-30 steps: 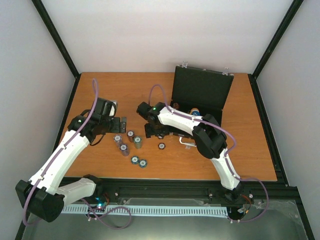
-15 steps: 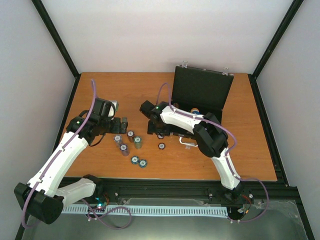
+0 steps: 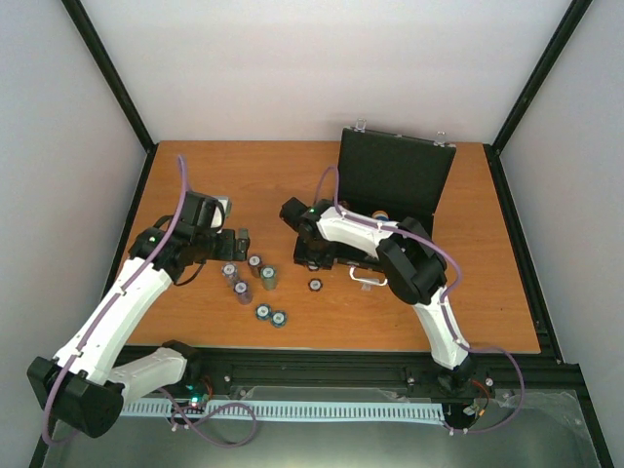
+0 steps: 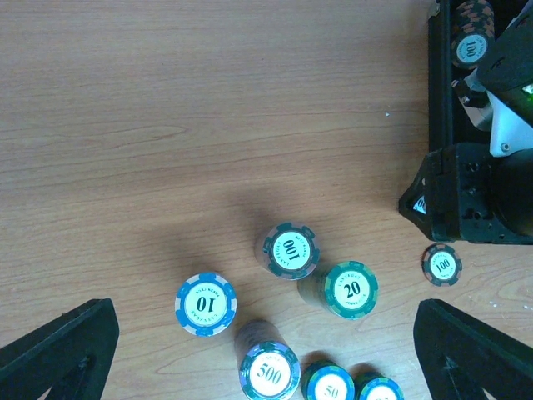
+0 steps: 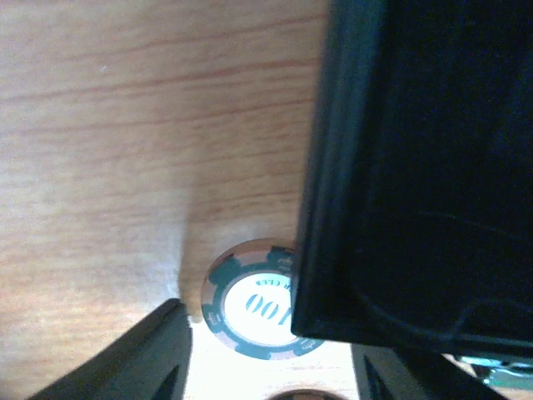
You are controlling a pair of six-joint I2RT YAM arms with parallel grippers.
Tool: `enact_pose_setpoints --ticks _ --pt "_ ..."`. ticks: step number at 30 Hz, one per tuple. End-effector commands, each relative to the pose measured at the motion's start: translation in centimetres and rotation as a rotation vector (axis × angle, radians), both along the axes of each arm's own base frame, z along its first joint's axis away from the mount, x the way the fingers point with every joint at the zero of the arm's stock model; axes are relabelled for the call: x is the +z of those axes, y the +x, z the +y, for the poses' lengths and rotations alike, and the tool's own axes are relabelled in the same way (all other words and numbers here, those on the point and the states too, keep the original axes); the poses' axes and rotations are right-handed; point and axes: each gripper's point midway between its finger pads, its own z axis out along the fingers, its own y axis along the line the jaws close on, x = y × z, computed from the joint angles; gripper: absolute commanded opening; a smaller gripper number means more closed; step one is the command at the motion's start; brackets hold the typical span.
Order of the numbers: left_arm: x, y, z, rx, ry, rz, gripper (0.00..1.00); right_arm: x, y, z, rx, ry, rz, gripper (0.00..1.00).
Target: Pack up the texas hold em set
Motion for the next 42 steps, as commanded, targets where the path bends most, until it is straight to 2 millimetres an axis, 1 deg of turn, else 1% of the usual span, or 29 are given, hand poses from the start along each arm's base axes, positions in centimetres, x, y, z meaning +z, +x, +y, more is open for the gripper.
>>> enact_pose_setpoints --ticks 1,3,10,14,19,25,27,29,30,34,36,37,39,42 --pt "0.4 0.6 -0.3 -0.003 -0.01 -0.02 1.0 -2.0 0.4 -0.5 -0.027 -0.013 0.029 0.52" --pt "0.2 0.6 -0.4 -0.003 -0.011 -0.016 1.0 -2.0 0.4 -0.6 -0.024 -0.016 0.029 0.51" --pt "-0.2 0.7 -0.5 -0.001 -0.013 -0.007 1.0 -2.7 0.0 -0.6 -0.001 -0.02 0.052 0.37" --pt "-0.3 0.8 -0.5 0.001 -0.013 -0.004 1.0 -2.3 0.3 -0.5 0.031 -0.02 0.032 0.29" --pt "-0.3 0.8 -0.5 0.0 -0.01 -0.008 1.0 -1.1 0.7 0.1 0.114 -0.022 0.0 0.26" --pt "-0.2 0.9 -0.5 -0.003 -0.013 -0.012 1.0 0.3 0.5 1.0 0.196 -0.033 -0.039 0.26" --pt "-0.2 0.9 -0.5 -0.003 -0.013 -0.012 1.0 0.5 0.2 1.3 0.215 -0.027 -0.036 0.26" --pt "-0.2 0.8 -0.5 -0.003 -0.012 -0.011 1.0 0.8 -0.1 1.4 0.241 -0.03 -0.037 0.28" --pt "-0.2 0.8 -0.5 -0.003 -0.012 -0.011 1.0 1.0 -0.2 1.5 0.255 -0.037 -0.046 0.33" --pt "-0.2 0.7 -0.5 -0.007 -0.013 -0.011 1.0 2.0 -0.1 2.0 0.296 -0.052 -0.077 0.58" --pt "-0.2 0.7 -0.5 -0.009 -0.013 -0.013 1.0 1.9 -0.2 2.0 0.291 -0.058 -0.076 0.69" --pt "-0.1 0.7 -0.5 -0.01 -0.014 -0.014 1.0 1.8 -0.2 2.0 0.289 -0.059 -0.073 0.71" --pt "0.0 0.8 -0.5 -0.01 -0.011 -0.016 1.0 1.3 -0.2 1.9 0.281 -0.067 -0.064 0.73" --pt "0.0 0.7 -0.4 -0.011 -0.008 -0.015 1.0 0.5 -0.2 2.1 0.269 -0.064 -0.043 0.73"
